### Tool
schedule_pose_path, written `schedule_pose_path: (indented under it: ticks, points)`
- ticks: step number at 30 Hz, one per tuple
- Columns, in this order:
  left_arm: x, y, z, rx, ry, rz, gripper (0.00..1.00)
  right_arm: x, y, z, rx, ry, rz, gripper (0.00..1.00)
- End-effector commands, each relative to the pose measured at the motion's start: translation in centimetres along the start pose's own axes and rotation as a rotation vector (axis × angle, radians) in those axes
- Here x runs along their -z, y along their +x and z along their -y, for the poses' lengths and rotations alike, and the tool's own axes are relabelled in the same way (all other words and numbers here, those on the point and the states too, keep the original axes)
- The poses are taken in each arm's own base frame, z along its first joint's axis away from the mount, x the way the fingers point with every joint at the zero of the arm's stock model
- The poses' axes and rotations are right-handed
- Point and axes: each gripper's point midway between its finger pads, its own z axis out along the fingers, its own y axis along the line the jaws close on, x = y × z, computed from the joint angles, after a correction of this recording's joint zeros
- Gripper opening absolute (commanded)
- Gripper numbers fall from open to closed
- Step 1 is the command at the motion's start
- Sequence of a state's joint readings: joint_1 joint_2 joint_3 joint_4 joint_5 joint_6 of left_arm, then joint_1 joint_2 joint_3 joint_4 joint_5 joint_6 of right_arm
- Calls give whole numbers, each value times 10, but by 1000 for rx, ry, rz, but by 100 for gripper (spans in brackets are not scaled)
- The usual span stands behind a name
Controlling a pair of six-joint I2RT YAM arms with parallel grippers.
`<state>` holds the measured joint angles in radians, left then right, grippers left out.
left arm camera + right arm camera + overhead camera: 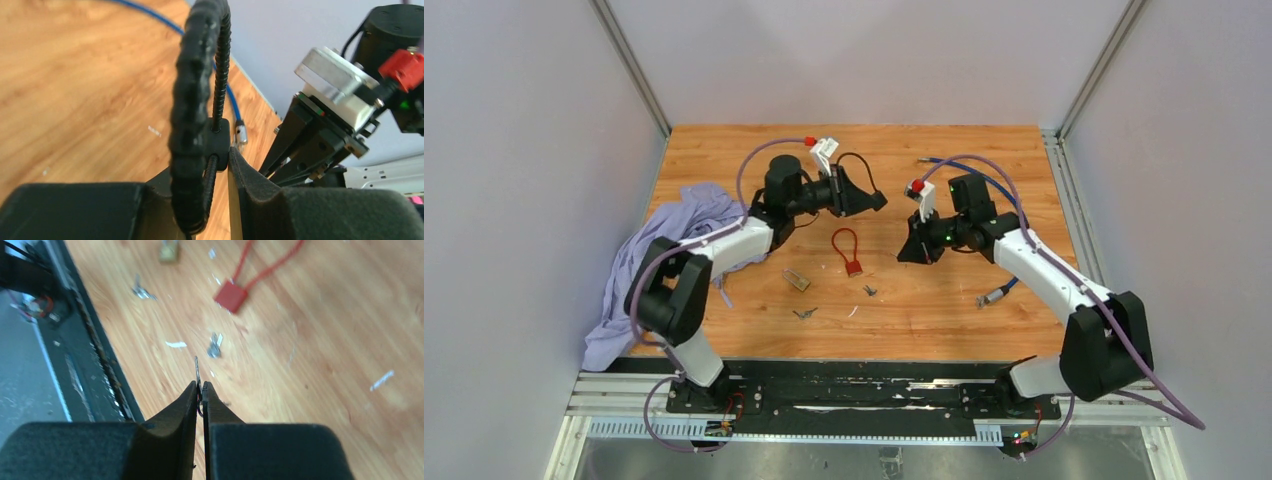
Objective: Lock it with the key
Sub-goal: Place the key at the center of the board.
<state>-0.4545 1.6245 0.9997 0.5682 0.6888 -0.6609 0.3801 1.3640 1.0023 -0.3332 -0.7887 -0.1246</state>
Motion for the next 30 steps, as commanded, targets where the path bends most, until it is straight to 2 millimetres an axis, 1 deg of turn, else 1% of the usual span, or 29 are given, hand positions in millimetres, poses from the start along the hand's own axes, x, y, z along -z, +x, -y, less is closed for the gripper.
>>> schedule_pose_path:
  ticks: [1, 3, 4, 8, 11, 13, 16, 18, 20, 24, 27, 30]
  points:
    - [-22, 39, -33, 142, -63, -130, 0, -8, 65, 21, -34, 74, -195, 8]
    - [-32, 51, -44, 183, -72, -158, 0, -13, 79, 25, -67, 75, -237, 8]
    - [-37, 61, -50, 201, -74, -180, 0, -17, 87, 27, -84, 74, -259, 8]
    - [-55, 89, -58, 265, -71, -241, 0, -25, 105, 32, -149, 64, -314, 8]
    - [-67, 111, -61, 324, -68, -288, 0, -30, 111, 33, -186, 52, -344, 8]
    - [-72, 124, -61, 337, -66, -314, 0, -28, 105, 36, -172, 63, -346, 8]
    - [-74, 135, -58, 356, -63, -336, 0, -12, 84, 47, -152, 112, -280, 11]
    - [-74, 141, -58, 371, -69, -345, 0, 4, 69, 58, -145, 168, -234, 17]
    - [-72, 149, -60, 392, -78, -362, 1, 22, 61, 71, -133, 249, -219, 22]
    - [-73, 163, -65, 447, -85, -391, 8, 49, 55, 92, -121, 383, -225, 34]
    - [-73, 172, -71, 462, -101, -416, 12, 64, 54, 99, -133, 432, -230, 36]
    - [-74, 177, -74, 467, -108, -441, 16, 74, 53, 102, -137, 454, -218, 36]
